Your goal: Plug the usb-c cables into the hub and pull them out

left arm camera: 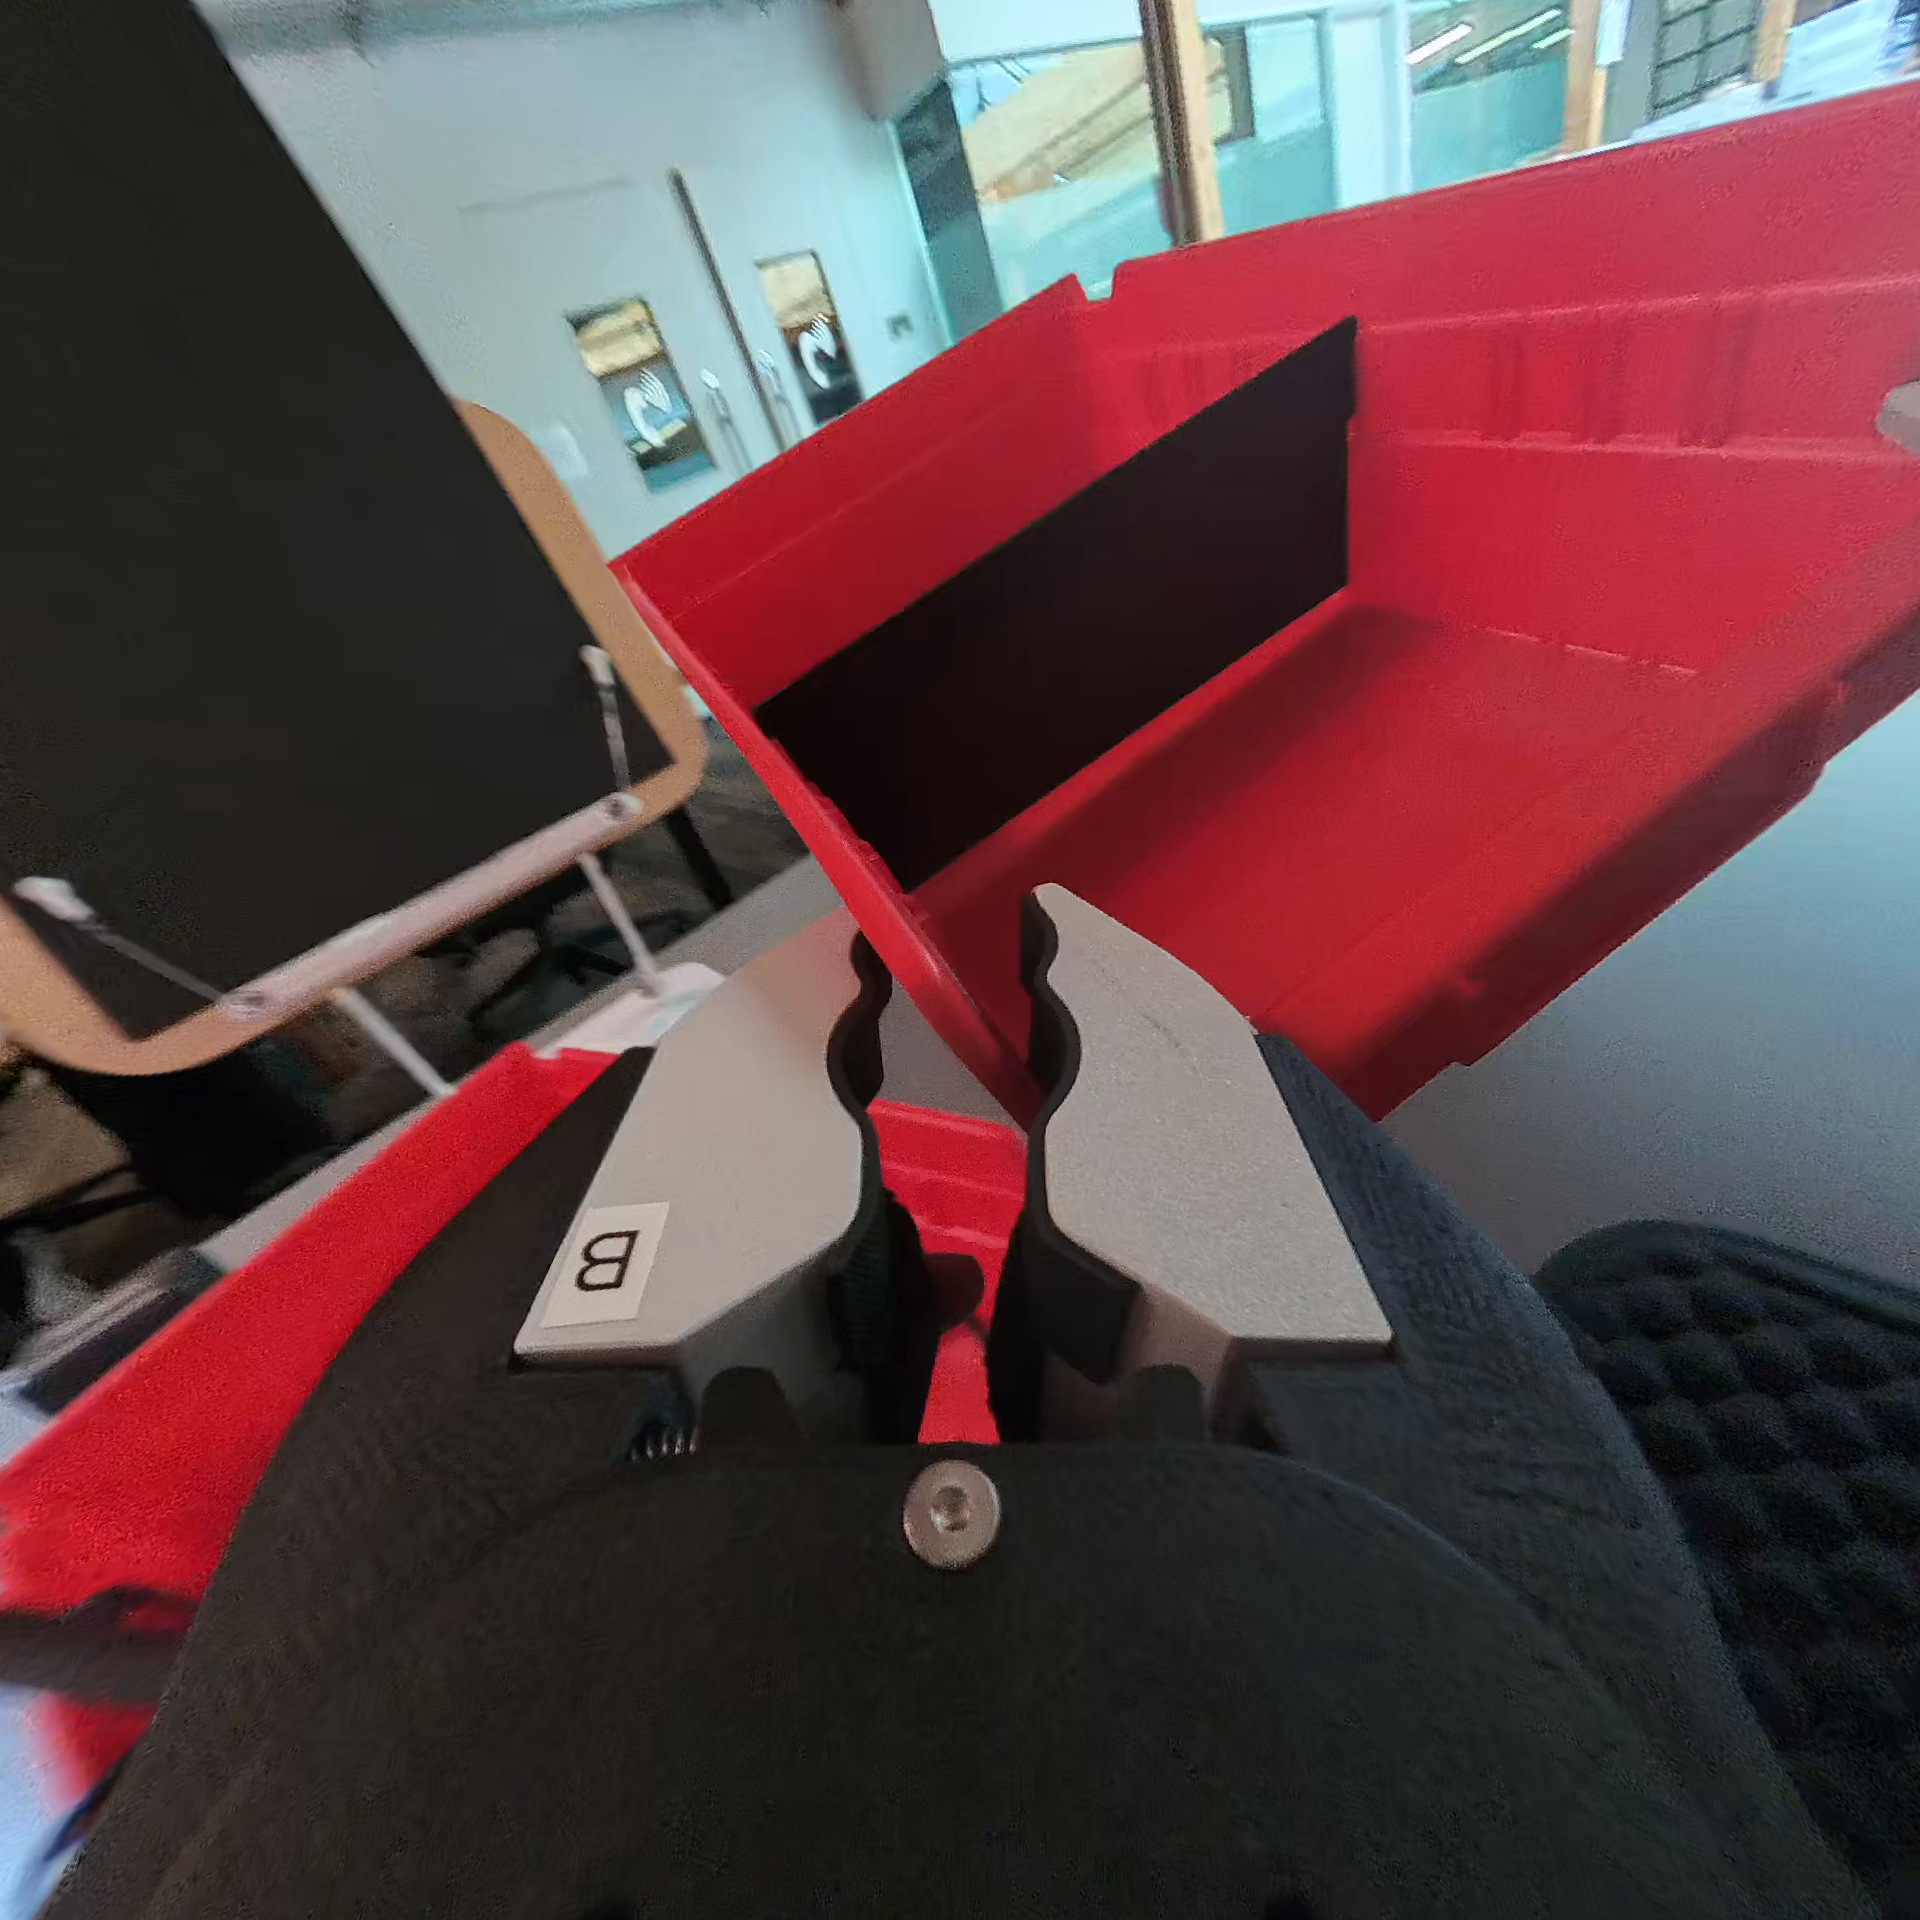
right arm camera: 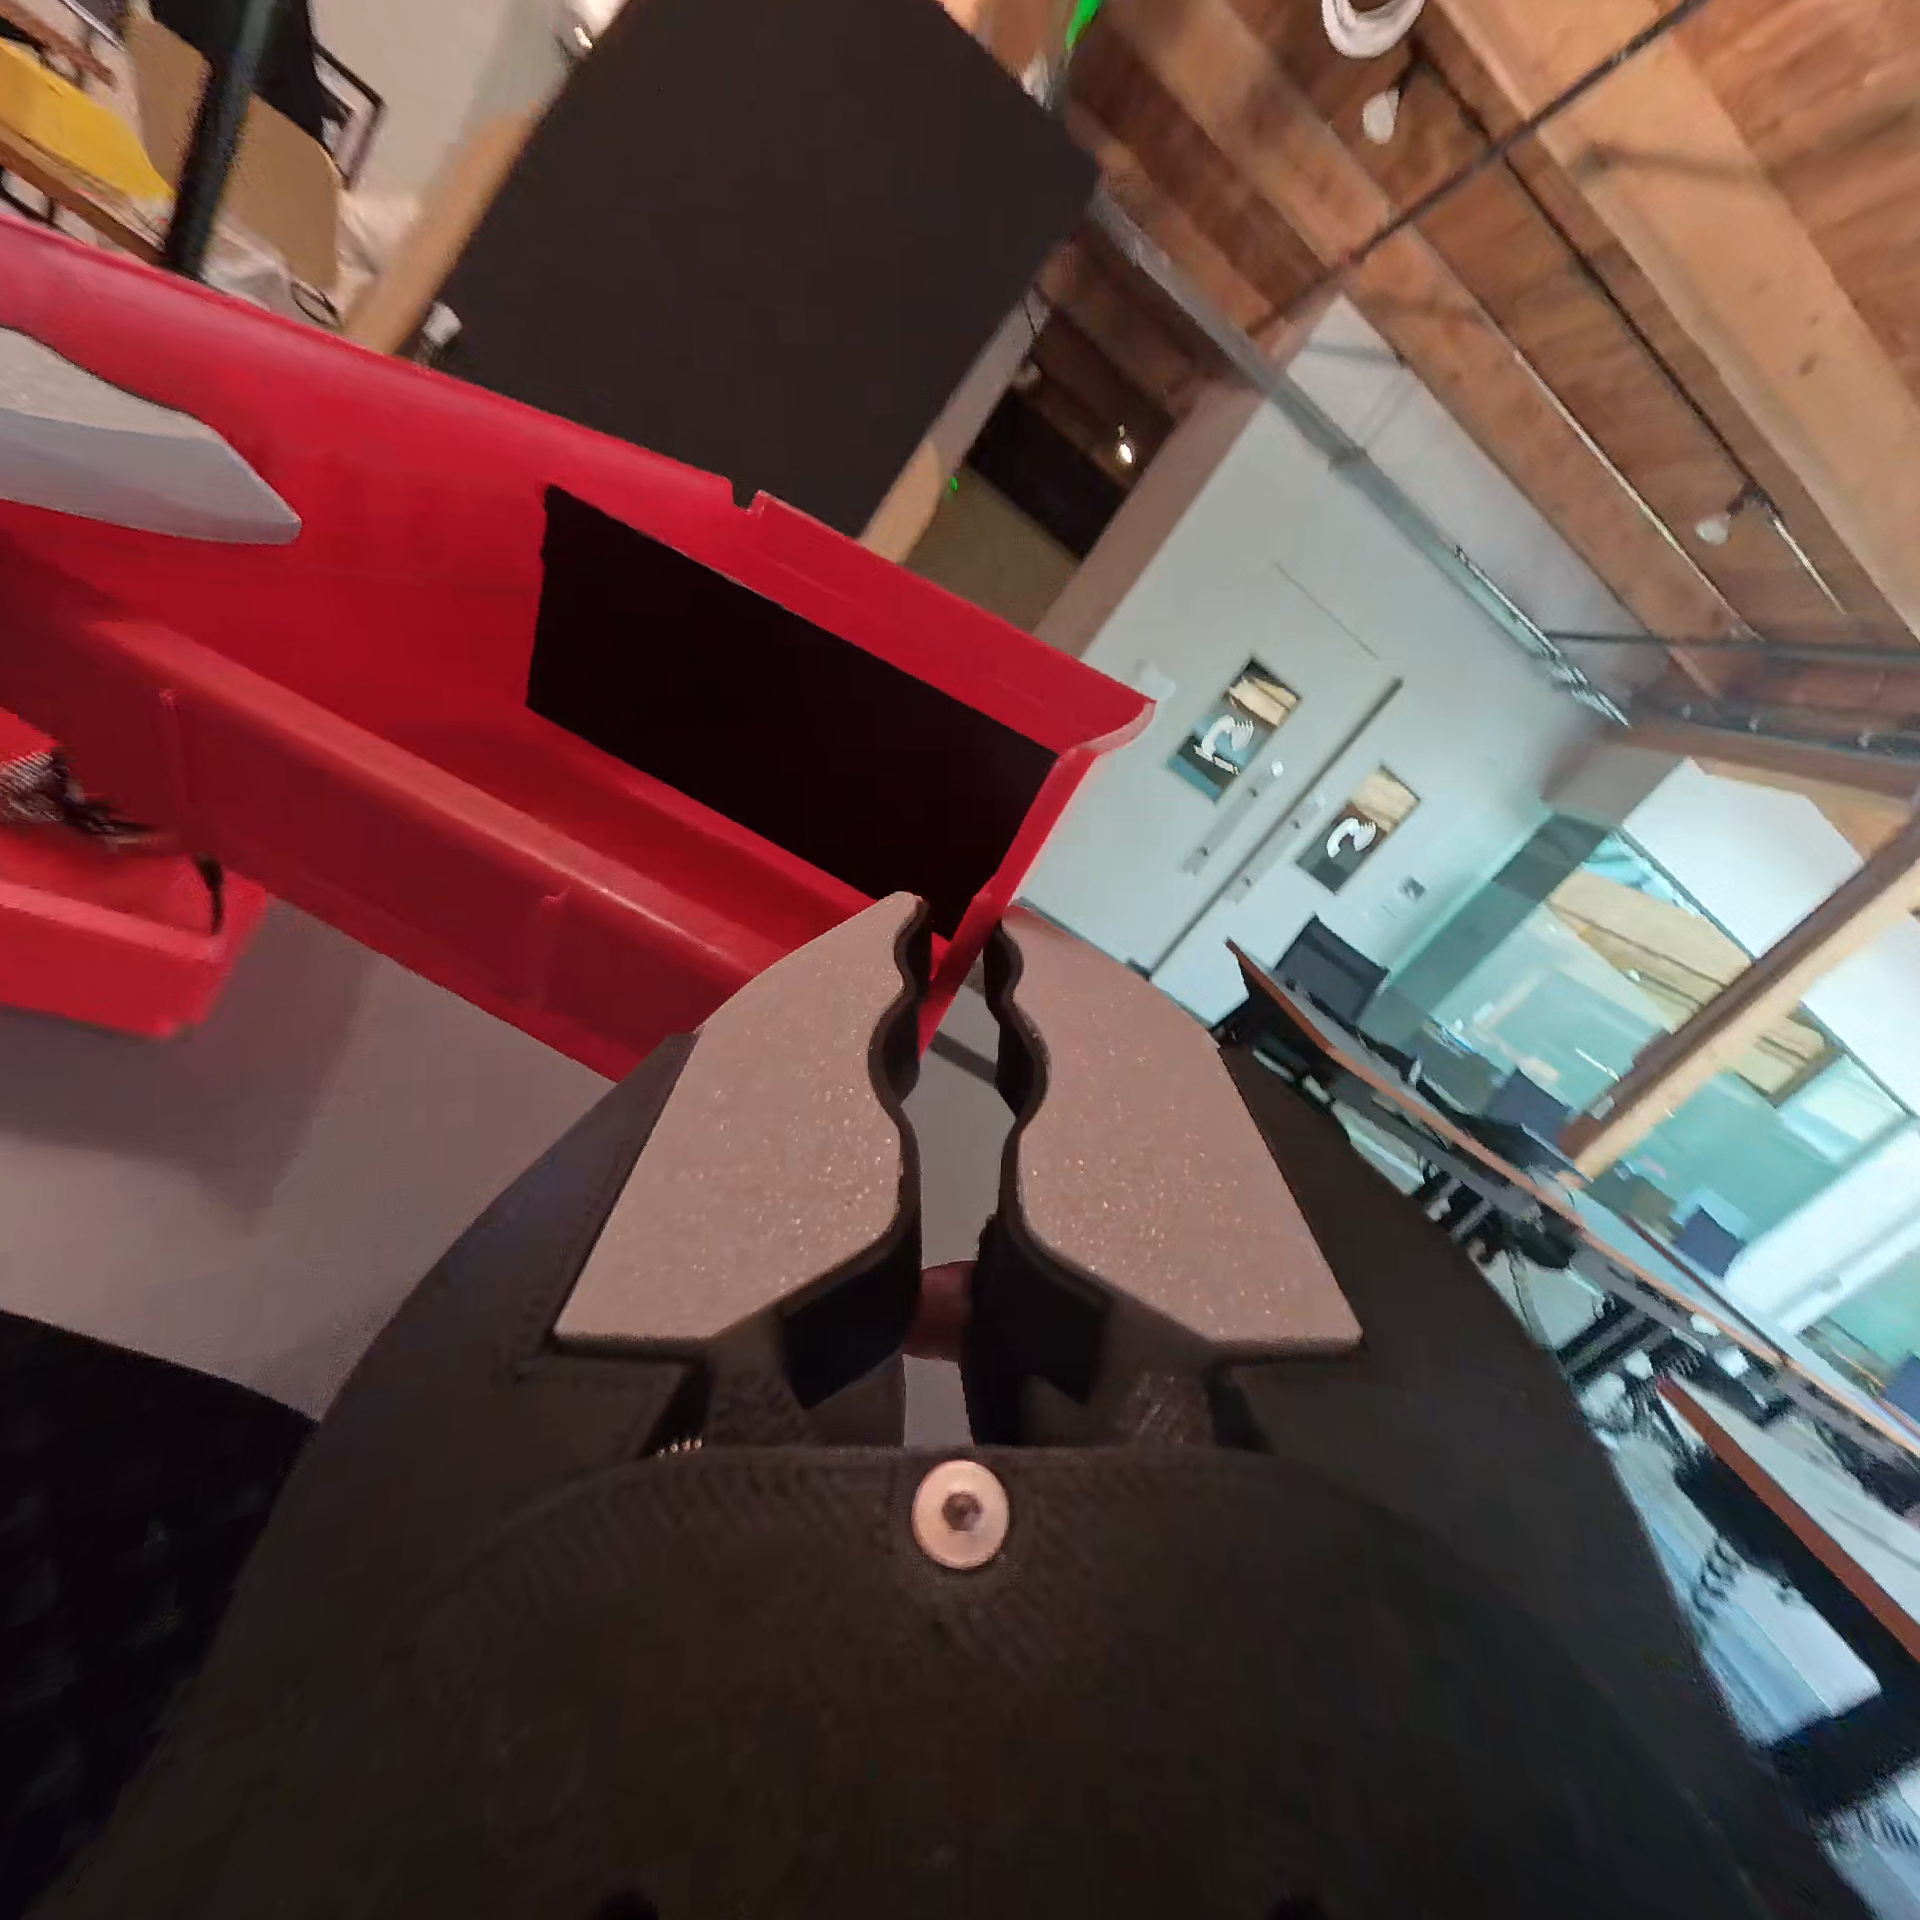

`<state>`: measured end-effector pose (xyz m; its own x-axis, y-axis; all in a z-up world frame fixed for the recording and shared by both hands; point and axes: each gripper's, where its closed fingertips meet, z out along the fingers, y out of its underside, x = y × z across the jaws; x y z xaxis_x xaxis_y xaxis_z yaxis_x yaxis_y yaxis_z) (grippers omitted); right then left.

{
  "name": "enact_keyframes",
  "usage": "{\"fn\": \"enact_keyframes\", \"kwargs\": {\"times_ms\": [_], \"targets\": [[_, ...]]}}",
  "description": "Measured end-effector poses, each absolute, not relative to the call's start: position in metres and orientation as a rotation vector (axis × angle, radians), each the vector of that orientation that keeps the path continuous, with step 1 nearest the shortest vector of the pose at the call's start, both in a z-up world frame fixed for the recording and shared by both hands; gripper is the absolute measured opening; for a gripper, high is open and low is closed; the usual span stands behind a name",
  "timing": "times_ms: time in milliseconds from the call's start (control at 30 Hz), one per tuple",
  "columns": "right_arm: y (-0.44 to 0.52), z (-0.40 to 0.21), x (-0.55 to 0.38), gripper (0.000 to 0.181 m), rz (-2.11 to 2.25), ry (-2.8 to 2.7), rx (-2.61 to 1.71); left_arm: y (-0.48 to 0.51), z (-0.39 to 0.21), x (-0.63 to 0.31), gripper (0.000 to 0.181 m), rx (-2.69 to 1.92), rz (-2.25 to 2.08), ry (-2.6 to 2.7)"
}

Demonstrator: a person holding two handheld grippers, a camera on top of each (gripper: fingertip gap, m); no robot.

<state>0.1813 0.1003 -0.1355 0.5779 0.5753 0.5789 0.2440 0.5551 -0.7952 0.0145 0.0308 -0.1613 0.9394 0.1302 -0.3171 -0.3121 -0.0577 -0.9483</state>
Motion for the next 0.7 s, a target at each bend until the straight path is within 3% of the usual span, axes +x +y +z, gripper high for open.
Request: {"fn": "enact_keyframes", "kwargs": {"times_ms": [467,700], "targets": [[0.174,-0.236,0.219,0.010,0.219,-1.158,-1.349,0.105,-0.264,0.056,0.024,-1.870,0.218,0.187],[0.201,-0.297,0.228,0.011,0.283,-1.186,-1.638,0.095,-0.289,0.085,0.052,-2.002,-0.006,0.439]]}}
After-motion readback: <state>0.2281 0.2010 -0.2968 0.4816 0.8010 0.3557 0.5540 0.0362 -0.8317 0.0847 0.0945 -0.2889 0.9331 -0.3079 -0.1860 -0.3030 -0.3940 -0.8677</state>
